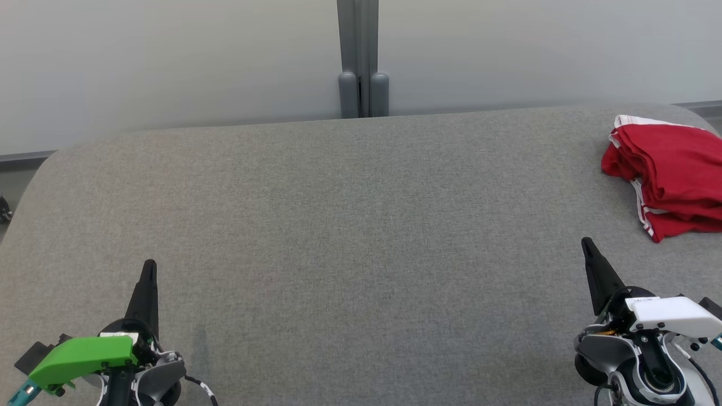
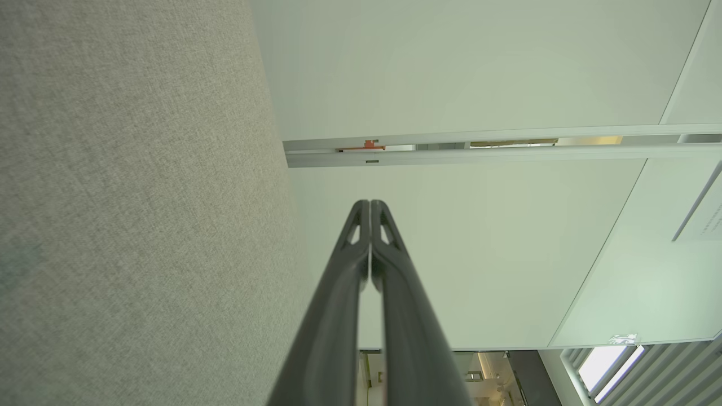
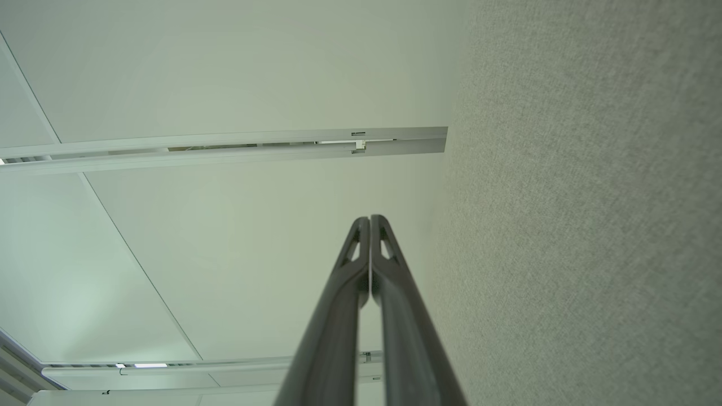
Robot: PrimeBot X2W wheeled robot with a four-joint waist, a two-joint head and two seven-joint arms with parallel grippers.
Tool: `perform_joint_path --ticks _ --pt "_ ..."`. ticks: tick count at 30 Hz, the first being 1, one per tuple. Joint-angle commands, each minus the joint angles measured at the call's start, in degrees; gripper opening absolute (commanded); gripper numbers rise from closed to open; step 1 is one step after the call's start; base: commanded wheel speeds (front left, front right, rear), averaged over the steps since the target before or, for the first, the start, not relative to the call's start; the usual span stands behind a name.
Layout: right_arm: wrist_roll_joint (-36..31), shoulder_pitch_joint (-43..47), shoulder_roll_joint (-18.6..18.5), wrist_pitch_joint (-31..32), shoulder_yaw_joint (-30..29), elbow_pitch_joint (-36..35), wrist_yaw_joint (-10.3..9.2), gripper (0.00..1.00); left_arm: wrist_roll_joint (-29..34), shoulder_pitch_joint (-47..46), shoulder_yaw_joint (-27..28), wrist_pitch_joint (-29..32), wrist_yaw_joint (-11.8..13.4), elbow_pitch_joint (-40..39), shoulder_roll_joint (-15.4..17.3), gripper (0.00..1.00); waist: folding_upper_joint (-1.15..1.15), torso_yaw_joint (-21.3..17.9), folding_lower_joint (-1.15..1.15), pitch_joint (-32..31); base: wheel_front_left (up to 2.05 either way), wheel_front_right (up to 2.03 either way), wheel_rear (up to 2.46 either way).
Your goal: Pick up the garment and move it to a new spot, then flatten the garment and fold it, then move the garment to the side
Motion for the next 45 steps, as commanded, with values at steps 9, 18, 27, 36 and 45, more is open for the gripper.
perform_joint_path --ticks 9,18,27,36,45 --pt "-0.2 -0.5 0.0 0.2 -0.2 0.1 0.02 0.0 0.5 -1.0 0.4 0.3 -0.4 0.1 0.0 0.0 0.0 0.0 0.0 0.0 0.0 0.0 0.0" --pt "-0.3 -0.5 0.0 0.2 -0.2 0.1 0.02 0.0 0.5 -1.0 0.5 0.3 -0.4 0.1 -0.1 0.0 0.0 0.0 0.0 0.0 0.0 0.0 0.0" --pt "-0.3 -0.5 0.1 0.3 -0.3 0.1 0.02 0.0 0.5 -1.0 0.5 0.4 -0.4 0.1 -0.1 0.0 0.0 0.0 0.0 0.0 0.0 0.0 0.0" --pt "-0.3 -0.5 0.1 0.3 -0.3 0.1 0.02 0.0 0.6 -1.0 0.5 0.4 -0.4 0.1 -0.1 0.0 0.0 0.0 0.0 0.0 0.0 0.0 0.0" --pt "-0.3 -0.5 0.1 0.3 -0.3 0.1 0.02 0.0 0.6 -1.0 0.6 0.4 -0.4 0.1 -0.1 0.0 0.0 0.0 0.0 0.0 0.0 0.0 0.0"
